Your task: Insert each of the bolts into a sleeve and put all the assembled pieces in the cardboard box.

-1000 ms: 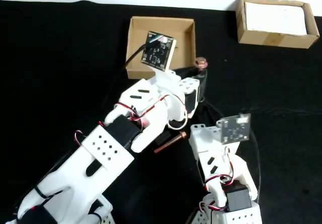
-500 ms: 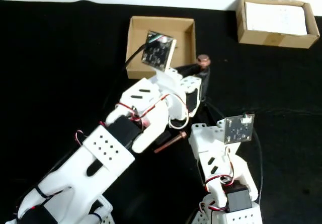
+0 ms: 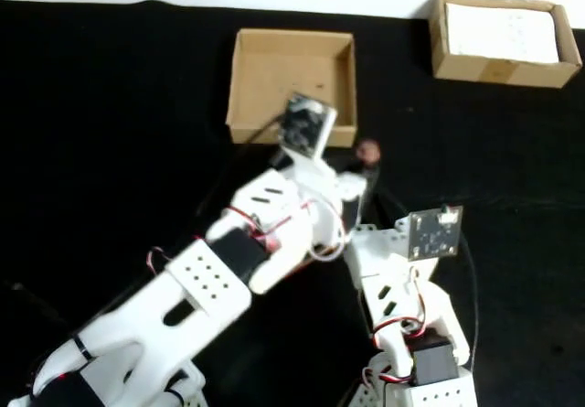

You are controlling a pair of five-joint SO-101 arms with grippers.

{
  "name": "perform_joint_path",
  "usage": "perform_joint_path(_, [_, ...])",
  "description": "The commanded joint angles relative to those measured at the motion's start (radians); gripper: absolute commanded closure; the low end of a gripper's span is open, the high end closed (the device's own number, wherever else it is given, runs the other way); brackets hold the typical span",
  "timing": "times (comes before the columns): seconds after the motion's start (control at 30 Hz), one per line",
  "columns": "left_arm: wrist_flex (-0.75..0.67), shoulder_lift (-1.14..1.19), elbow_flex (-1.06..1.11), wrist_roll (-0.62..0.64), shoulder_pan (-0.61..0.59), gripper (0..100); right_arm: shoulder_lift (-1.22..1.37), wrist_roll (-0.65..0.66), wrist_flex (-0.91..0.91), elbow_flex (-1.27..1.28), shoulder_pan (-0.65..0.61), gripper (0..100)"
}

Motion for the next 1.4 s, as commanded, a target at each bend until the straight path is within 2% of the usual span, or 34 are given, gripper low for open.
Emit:
perform_joint_path(0.0, [0.12,-0.062,-0.01,-0.003,0.071,99,-0.016,-0.005,-0.019,-0.016,0.002,99.1])
perform_joint_path(0.1, [0.229,-0.12,-0.012,-0.006,0.102,97,-0.016,-0.006,-0.018,-0.027,0.002,99.1])
perform_joint_path(0.3, [0.641,-0.211,-0.116,-0.057,0.107,73,-0.007,-0.006,-0.016,-0.039,0.004,99.1])
perform_joint_path(0.5, [0.913,-0.335,-0.242,-0.061,0.084,72,-0.007,-0.012,0.022,-0.047,0.044,99.1])
perform_joint_path(0.57, [0.956,-0.407,-0.252,-0.061,0.047,77,-0.004,-0.012,0.018,-0.068,0.068,99.1])
perform_joint_path(0.7, [0.973,-0.59,-0.229,-0.064,-0.105,99,0.107,-0.012,0.018,-0.202,0.102,99.1])
perform_joint_path(0.73, [0.971,-0.634,-0.214,-0.064,-0.157,100,0.166,-0.012,0.018,-0.254,0.107,99.1])
perform_joint_path(0.87, [0.961,-0.811,-0.12,-0.064,-0.366,96,0.487,-0.011,0.018,-0.51,0.113,99.1])
perform_joint_path(1.1, [0.798,-1.141,0.236,-0.064,-0.691,96,1.102,0.0,-0.062,-0.961,0.111,99.1])
perform_joint_path(1.2, [0.735,-1.248,0.38,-0.063,-0.799,96,1.325,0.08,-0.099,-1.132,0.105,99.1])
perform_joint_path(1.37, [0.677,-1.204,0.536,-0.057,-0.941,96,1.676,0.259,-0.174,-1.397,0.07,99.1])
